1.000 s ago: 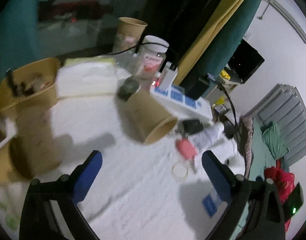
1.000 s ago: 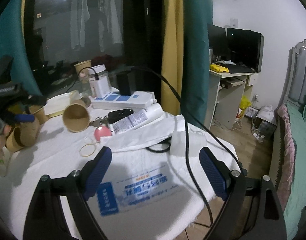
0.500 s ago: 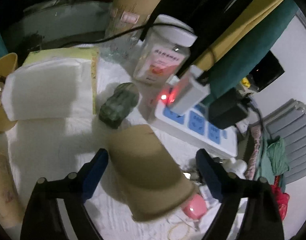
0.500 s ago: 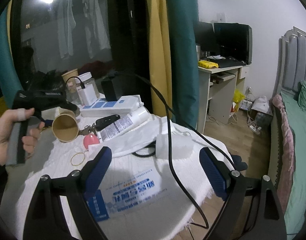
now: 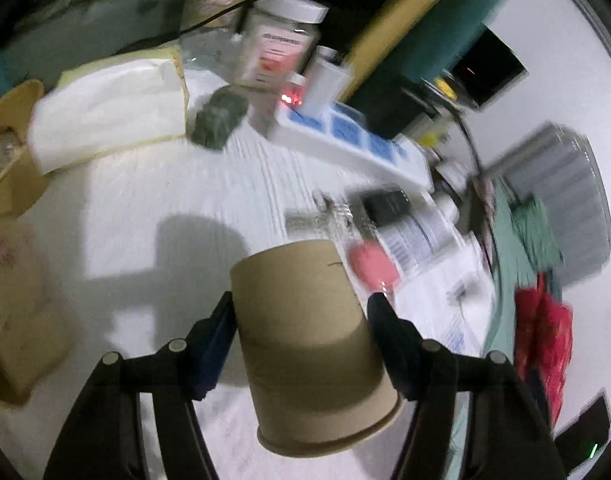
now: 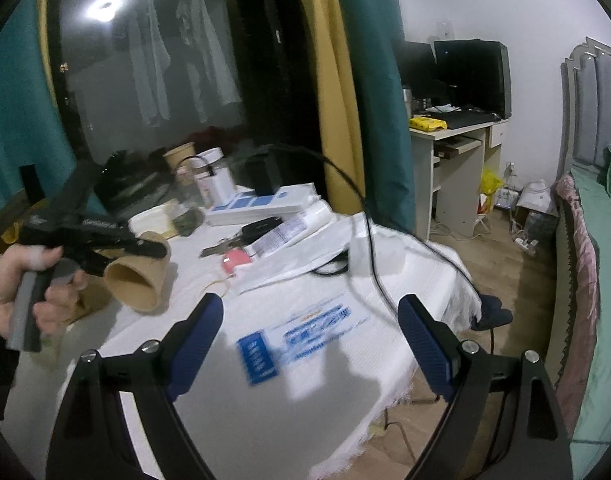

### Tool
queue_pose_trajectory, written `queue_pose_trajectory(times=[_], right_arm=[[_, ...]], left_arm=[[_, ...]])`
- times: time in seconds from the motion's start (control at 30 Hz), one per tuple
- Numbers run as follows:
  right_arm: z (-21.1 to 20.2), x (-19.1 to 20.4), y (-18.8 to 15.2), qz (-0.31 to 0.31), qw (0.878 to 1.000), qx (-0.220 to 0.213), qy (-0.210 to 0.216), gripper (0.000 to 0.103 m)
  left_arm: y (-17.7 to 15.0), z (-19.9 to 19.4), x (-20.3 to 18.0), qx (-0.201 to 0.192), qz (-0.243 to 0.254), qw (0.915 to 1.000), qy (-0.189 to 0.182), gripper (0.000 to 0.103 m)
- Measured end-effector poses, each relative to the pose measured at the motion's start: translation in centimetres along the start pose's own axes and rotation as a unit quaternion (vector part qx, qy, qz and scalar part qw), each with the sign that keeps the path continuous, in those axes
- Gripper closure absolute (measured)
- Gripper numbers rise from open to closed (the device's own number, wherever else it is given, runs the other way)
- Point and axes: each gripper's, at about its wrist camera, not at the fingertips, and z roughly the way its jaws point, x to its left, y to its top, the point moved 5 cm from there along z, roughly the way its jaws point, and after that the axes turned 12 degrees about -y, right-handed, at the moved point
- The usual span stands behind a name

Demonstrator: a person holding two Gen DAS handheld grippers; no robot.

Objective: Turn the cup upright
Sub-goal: 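Close the right gripper around the upside-down brown paper cup, then lift the brown cup with the right gripper and rotate it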

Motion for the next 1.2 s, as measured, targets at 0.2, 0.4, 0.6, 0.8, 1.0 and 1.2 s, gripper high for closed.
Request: queue_pose_trajectory(times=[0.2,0.4,0.6,0.8,1.0,1.2], right_arm=[[-4.6,2.5,-4.6,-0.008,0.999,0.021,0.031,0.015],[-8.5,5.0,-10.0,-0.026,0.996,0.056,0.061,0.015],[-11.7,7.4,-15.2,-0.085,0.991,0.069,0.076,0.015],[-12.7,8.1,-16.1,-0.126,0.986,0.065,0.092,0.015],[-13.3,8.9,-15.0,-0.174,0.976,0.049,0.12,0.015],[-13.9,11.8,-14.0,-0.288,0.949,0.01,0.129,0.015]], left_arm=[[-8.7,-6.3,-3.1,0.058,0.129,0.99,0.004,0.037],[-18.4,-10.2,-3.0,0.124,0.221,0.9667,0.037,0.037],[-25.4,-10.3,-0.4,0.167,0.223,0.9586,0.058,0.037],[-27.8,-9.7,0.6,0.195,0.215,0.9561,0.045,0.036],[-27.4,-9.6,0.3,0.18,0.204,0.9615,0.037,0.034],[-27.0,-11.8,-0.7,0.127,0.19,0.9734,0.015,0.032]])
